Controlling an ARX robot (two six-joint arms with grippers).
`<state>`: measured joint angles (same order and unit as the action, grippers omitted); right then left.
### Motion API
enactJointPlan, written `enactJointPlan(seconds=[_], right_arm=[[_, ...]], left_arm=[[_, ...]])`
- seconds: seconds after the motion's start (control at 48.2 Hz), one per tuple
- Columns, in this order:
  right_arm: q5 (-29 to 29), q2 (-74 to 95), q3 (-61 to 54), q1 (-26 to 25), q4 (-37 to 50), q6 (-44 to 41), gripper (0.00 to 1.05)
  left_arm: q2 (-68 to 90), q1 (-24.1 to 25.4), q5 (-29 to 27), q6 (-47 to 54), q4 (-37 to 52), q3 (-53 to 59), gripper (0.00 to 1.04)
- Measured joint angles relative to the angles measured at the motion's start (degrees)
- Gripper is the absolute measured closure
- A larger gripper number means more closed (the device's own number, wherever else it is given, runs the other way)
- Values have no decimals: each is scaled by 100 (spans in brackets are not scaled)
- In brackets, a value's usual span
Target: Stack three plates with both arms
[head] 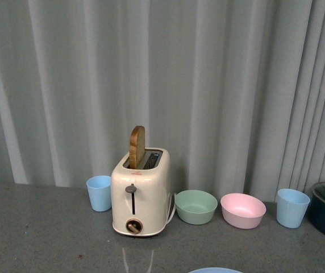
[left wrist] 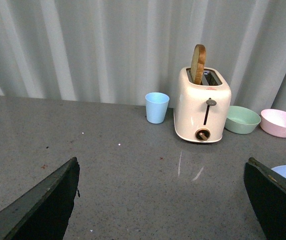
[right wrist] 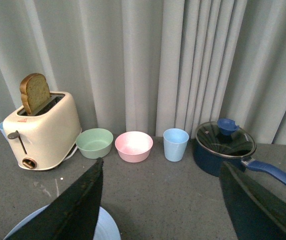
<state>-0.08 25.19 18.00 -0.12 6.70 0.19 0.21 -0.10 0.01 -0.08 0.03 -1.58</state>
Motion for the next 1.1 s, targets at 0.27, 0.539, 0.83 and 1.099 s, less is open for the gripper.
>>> enactJointPlan(seconds=[0.27, 0.539, 0.83, 1.099], right_arm=[[0, -693, -848, 0, 127, 0, 96], [2, -1137, -1255, 0, 138, -17, 102], [2, -1840, -1429, 2, -503, -17, 102], [2, -2295, -1561, 2, -691, -17, 102]], left_arm=[[0, 0, 0, 0, 0, 0, 7], [0, 0, 0, 0, 0, 0, 7], [0, 0, 0, 0, 0, 0, 7], [0, 0, 0, 0, 0, 0, 7]])
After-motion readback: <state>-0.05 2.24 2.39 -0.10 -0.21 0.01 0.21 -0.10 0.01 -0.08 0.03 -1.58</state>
